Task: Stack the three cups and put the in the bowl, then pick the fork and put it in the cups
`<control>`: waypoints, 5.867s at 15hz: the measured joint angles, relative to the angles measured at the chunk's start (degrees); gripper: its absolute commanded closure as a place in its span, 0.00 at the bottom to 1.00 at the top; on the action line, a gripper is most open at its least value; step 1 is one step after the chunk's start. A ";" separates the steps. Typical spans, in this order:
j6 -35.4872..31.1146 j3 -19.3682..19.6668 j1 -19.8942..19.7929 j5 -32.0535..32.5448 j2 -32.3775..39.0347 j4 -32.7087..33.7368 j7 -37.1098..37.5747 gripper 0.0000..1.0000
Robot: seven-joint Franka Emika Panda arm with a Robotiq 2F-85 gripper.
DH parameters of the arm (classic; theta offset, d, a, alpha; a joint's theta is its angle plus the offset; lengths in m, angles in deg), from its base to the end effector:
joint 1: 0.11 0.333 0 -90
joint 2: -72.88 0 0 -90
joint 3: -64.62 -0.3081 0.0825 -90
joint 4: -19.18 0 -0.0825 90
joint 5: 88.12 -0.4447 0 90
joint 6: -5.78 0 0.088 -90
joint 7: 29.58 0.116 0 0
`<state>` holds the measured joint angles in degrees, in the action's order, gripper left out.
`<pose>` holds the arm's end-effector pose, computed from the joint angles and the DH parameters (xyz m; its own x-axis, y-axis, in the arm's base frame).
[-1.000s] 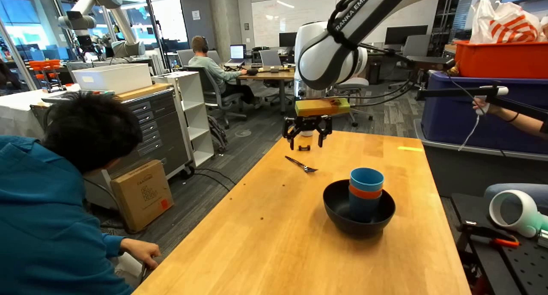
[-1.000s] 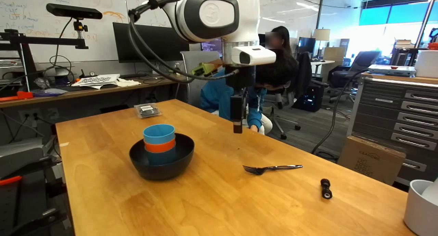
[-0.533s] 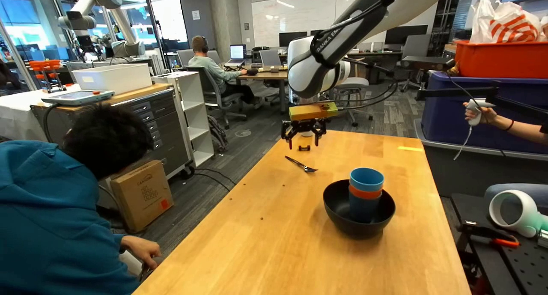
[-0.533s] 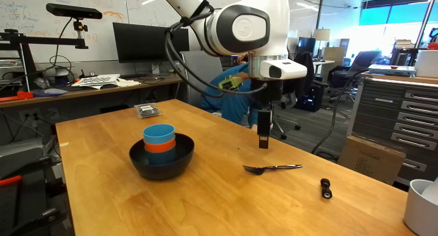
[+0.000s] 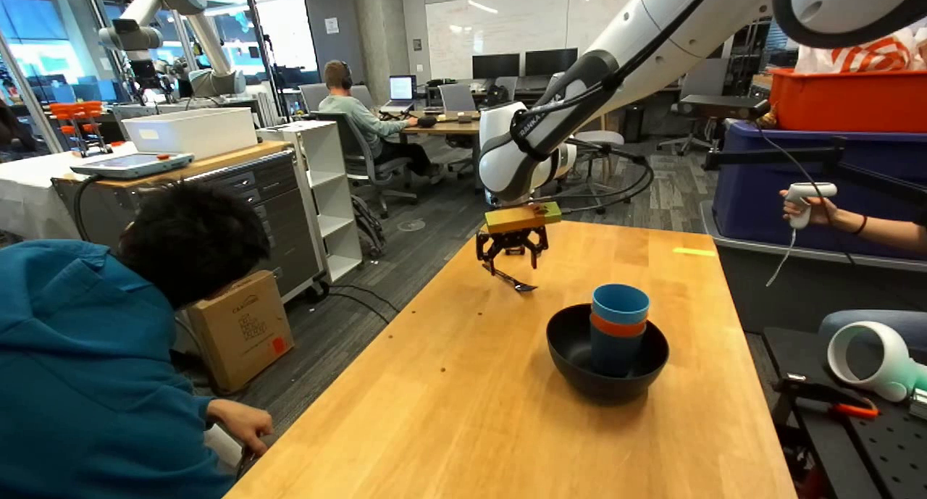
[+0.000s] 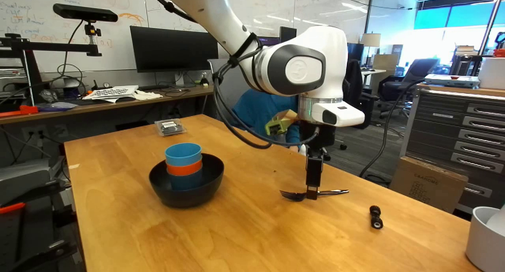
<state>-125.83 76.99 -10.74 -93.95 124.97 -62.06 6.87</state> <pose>0.7113 -0.2734 0.1051 0.5199 -0.8528 0.0486 -0.8531 -0.5154 0.0816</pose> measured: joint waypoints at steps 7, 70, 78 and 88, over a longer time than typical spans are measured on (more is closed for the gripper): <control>3.06 -0.04 -0.11 -0.13 4.44 5.95 0.02 0.58; -34.67 -12.21 6.27 -46.03 -56.39 -63.85 -56.45 0.97; -42.98 -10.07 6.77 -72.03 -63.65 -66.02 -89.09 0.97; -42.96 -7.60 4.15 -100.95 -70.83 -73.14 -128.28 0.97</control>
<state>-168.79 69.39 -6.59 -194.91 54.14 -135.20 -121.41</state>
